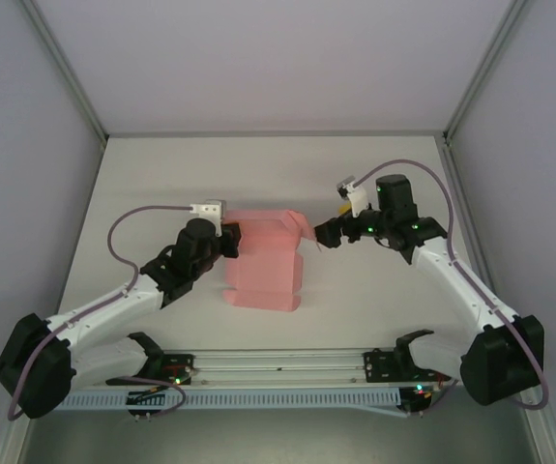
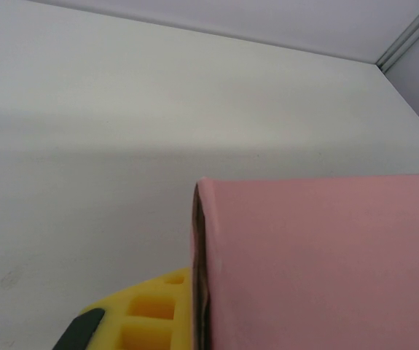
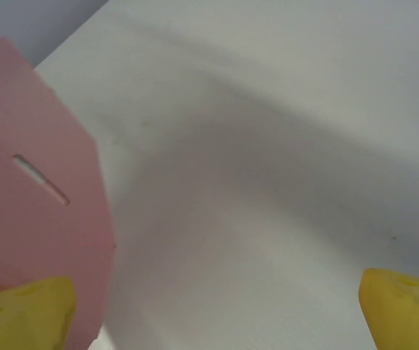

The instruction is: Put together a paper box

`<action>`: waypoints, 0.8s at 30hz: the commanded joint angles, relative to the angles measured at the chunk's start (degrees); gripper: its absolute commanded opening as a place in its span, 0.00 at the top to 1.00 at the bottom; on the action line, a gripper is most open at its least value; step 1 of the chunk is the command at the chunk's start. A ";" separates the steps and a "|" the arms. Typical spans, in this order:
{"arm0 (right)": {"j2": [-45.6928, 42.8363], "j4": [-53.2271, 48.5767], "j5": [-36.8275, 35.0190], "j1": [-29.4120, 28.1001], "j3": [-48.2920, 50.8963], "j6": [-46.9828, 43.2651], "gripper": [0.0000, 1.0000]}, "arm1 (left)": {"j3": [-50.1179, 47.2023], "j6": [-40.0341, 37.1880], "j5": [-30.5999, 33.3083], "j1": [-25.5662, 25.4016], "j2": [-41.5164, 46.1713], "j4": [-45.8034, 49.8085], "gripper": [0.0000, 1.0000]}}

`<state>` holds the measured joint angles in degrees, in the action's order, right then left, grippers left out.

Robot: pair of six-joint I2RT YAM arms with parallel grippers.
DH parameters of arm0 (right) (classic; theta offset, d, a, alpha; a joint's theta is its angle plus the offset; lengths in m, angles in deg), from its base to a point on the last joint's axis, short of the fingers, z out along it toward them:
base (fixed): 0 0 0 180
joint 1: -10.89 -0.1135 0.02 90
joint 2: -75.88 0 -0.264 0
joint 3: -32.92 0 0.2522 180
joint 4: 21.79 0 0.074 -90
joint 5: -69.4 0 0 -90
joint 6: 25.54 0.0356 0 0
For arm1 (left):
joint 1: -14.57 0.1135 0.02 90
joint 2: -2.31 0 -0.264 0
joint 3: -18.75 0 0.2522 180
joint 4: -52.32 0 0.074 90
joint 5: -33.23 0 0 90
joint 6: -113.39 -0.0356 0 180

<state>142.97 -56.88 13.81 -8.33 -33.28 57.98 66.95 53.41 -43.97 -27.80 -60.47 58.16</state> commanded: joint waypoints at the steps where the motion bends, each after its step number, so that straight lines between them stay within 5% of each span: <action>1: -0.40 -1.77 5.92 -1.87 0.13 -3.80 0.00 | 1.04 -0.33 0.03 0.27 -0.86 -1.24 1.00; 16: 5.99 9.76 4.10 -11.19 -0.49 3.92 0.01 | 2.19 0.83 -0.05 0.28 -3.18 -1.12 1.00; 24: 10.28 11.76 -0.18 -14.27 -3.60 9.35 0.14 | 2.31 2.12 3.30 0.32 -3.86 -0.36 1.00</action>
<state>152.22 -48.59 16.68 -21.44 -34.22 63.25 66.99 53.65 -41.26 -27.12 -63.80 59.01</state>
